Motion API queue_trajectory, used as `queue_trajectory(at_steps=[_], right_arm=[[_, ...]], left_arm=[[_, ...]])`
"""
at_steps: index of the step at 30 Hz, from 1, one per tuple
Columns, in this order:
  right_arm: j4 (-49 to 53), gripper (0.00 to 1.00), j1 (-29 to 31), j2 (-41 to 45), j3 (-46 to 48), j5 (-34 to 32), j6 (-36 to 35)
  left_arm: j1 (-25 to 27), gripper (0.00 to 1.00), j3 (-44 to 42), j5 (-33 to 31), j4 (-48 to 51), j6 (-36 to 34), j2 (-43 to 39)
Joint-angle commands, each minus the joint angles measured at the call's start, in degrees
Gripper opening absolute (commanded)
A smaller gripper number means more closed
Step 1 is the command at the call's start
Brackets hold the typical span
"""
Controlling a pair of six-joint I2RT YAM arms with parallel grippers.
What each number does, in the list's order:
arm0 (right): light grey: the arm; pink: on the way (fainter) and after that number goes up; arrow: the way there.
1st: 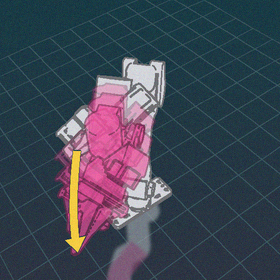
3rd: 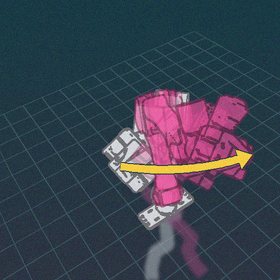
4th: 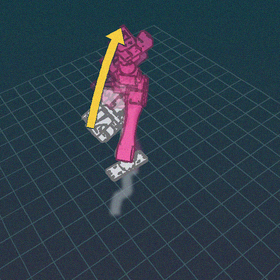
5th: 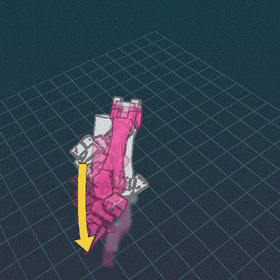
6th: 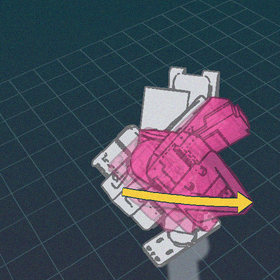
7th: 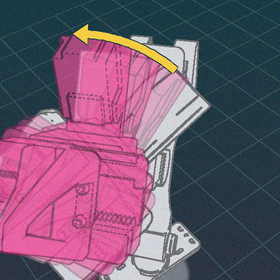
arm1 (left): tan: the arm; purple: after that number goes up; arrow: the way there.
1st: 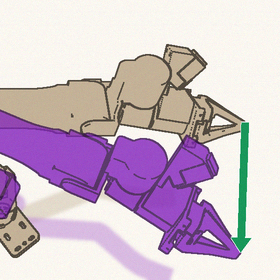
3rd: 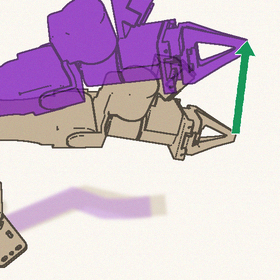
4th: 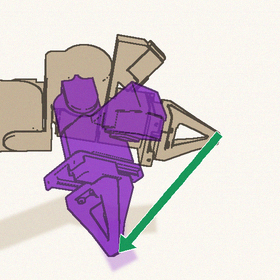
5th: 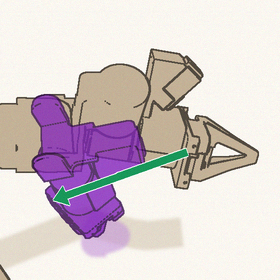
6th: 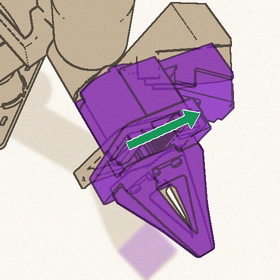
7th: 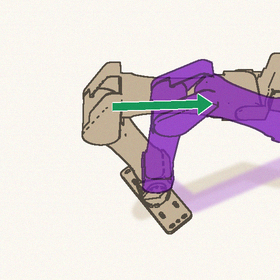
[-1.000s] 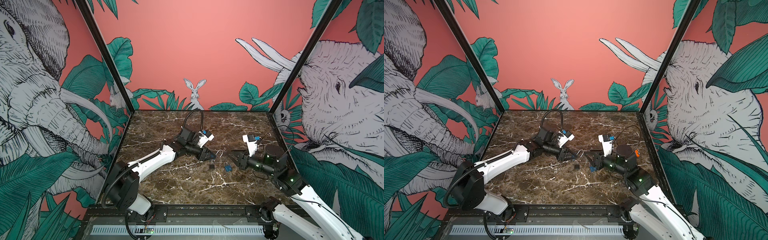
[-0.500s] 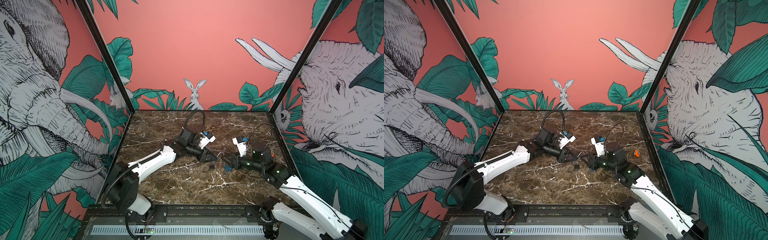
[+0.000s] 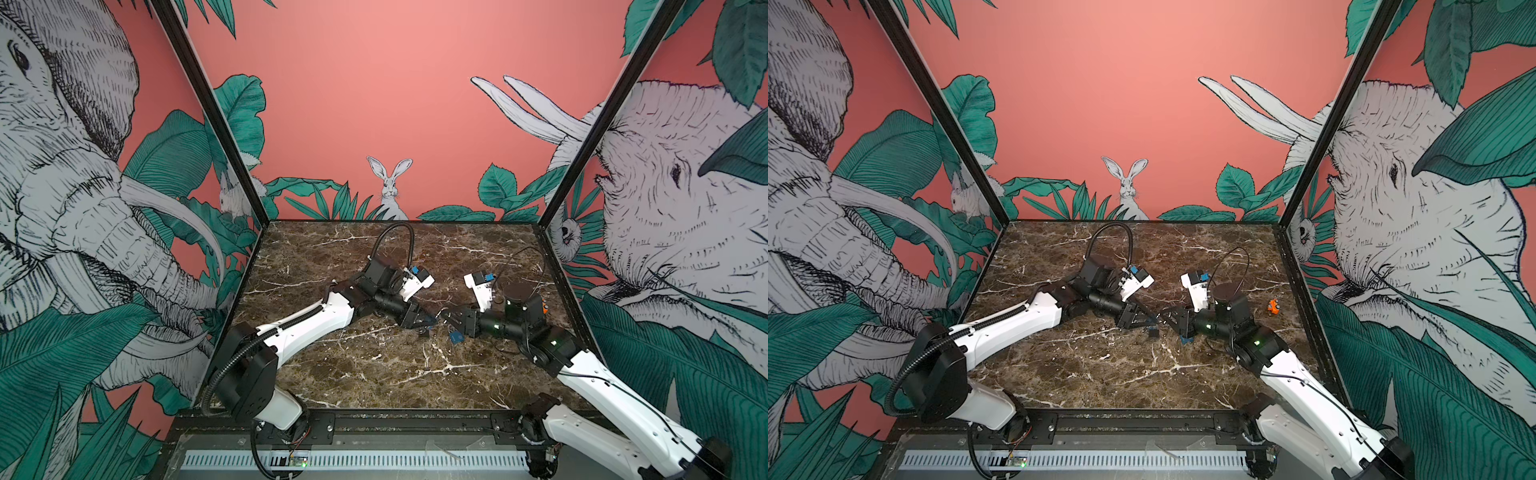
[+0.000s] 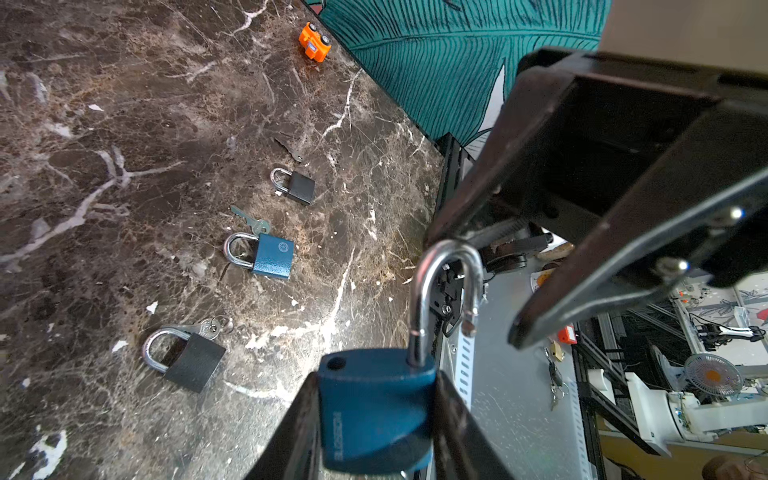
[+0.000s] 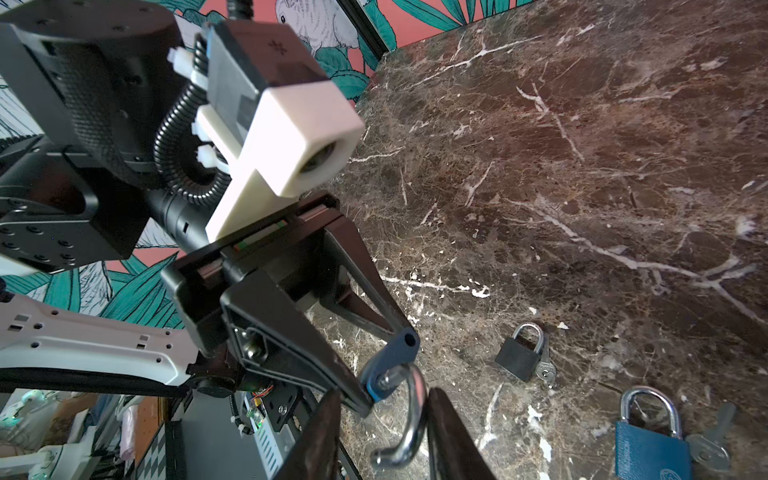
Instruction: Lock with the key
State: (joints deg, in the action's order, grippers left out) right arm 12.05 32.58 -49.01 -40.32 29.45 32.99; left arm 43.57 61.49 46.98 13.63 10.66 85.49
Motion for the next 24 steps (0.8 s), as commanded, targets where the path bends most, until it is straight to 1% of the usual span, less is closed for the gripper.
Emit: queue_trajectory(at_steps=[1, 6, 11, 13, 15, 19, 21, 22, 24], right_arm=[[-2.1, 0.32, -0.3, 0.3, 0.7, 1.4, 0.5], [-4.2, 0.29, -0.6, -0.6, 1.0, 1.7, 1.3], [-7.0, 0.25, -0.8, -2.3, 1.5, 3.6, 2.4], [-8.3, 0.20, -0.8, -2.8, 2.0, 4.2, 3.2], [-8.9, 0.17, -0.9, -3.2, 2.2, 5.0, 3.7], [-9.5, 0.06, -0.9, -2.8, 3.0, 5.7, 5.1], [-10.7, 0.02, -1.0, -2.5, 3.8, 6.2, 6.2], [-11.2, 0.00, -1.0, -2.4, 4.2, 6.3, 6.6], [-11.9, 0.00, -1.0, -2.3, 4.5, 6.3, 7.1]], left_arm=[[0.3, 0.00, 1.8, 0.9, 0.2, -1.2, -1.4], [0.7, 0.00, 2.0, 0.8, 0.8, -2.0, -1.4], [0.9, 0.00, 2.4, 0.1, 2.2, -2.9, -1.7], [1.0, 0.00, 2.4, -0.3, 2.3, -3.0, -1.9], [0.9, 0.00, 2.2, -0.6, 2.4, -3.1, -2.0], [0.9, 0.00, 1.9, -0.7, 2.0, -3.2, -2.1], [0.9, 0.00, 2.2, -0.8, 2.4, -3.5, -2.0], [0.9, 0.00, 2.2, -0.8, 2.5, -3.7, -2.0], [0.9, 0.00, 2.5, -1.1, 2.7, -3.9, -2.1]])
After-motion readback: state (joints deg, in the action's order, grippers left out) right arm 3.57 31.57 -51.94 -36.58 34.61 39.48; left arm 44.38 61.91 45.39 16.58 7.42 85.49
